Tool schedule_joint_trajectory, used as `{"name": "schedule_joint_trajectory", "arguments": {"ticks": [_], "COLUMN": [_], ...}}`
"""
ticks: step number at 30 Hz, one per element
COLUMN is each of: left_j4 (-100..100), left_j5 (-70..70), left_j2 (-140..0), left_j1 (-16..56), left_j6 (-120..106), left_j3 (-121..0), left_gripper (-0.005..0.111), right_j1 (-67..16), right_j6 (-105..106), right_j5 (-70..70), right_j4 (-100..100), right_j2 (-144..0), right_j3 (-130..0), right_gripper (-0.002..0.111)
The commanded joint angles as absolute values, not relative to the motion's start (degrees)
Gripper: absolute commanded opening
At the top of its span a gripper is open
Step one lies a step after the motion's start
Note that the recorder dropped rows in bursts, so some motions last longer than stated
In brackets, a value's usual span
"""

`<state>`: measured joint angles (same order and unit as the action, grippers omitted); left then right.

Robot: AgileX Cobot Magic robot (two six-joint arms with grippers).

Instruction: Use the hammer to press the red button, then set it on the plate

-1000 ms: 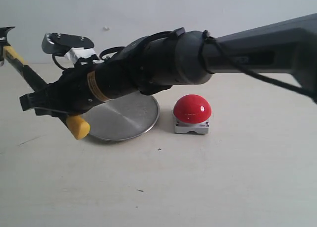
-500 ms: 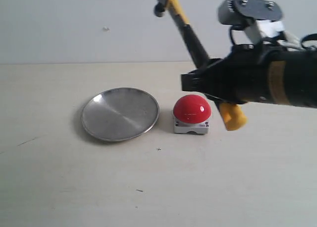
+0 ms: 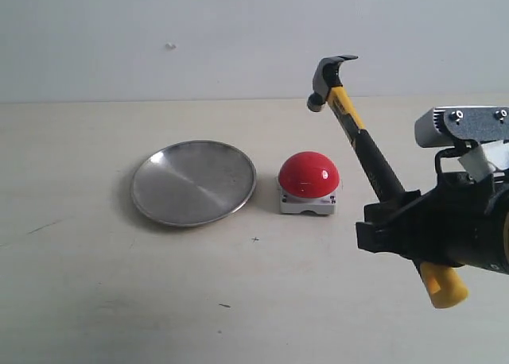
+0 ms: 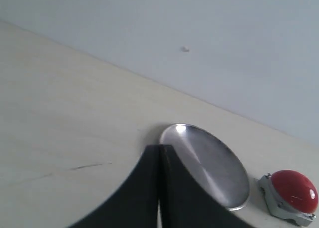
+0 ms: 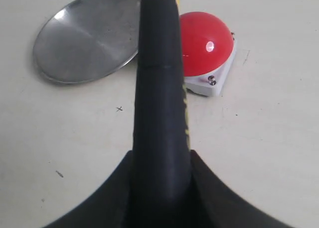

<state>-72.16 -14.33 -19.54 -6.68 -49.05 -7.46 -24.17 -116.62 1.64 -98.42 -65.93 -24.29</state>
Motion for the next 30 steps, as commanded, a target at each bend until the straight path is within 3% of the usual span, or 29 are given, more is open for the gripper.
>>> {"name": "schedule_joint_trajectory", "arguments": {"ticks": [1, 6, 12, 23, 30], "left_j4": [-74.55, -74.64, -73.83, -73.83, -73.83], "left_j5": [-10.45, -10.28, -11.42, -11.90, -11.90], "left_j2": [-14.50, -9.87, -8.76, -8.76, -8.76], "left_j1": [-6.38, -6.38, -6.38, -6.38, -6.38], "left_j6": [-49.25, -49.25, -49.25, -49.25, -49.25], "left_j3": [-1.55, 0.00, 0.00, 0.00, 0.00], "left_gripper": [0.000, 0.000, 0.000, 0.000, 0.000], "right_j1": [-23.86, -23.86, -23.86, -21.94, -19.62], "right_j6": [-115.97, -106.42, -71.48, -44.98, -37.18], "right_j5": [5.92, 15.34, 30.78, 28.04, 17.02], "right_j4": [-98.39, -89.18, -64.28, -38.66, -27.21], "right_j2": [-64.82, -65.33, -68.19, -68.32, -68.58], "right_j3": [-23.94, -22.73, -27.64, -31.06, -31.06], "right_gripper": [0.000, 0.000, 0.000, 0.000, 0.000]}}
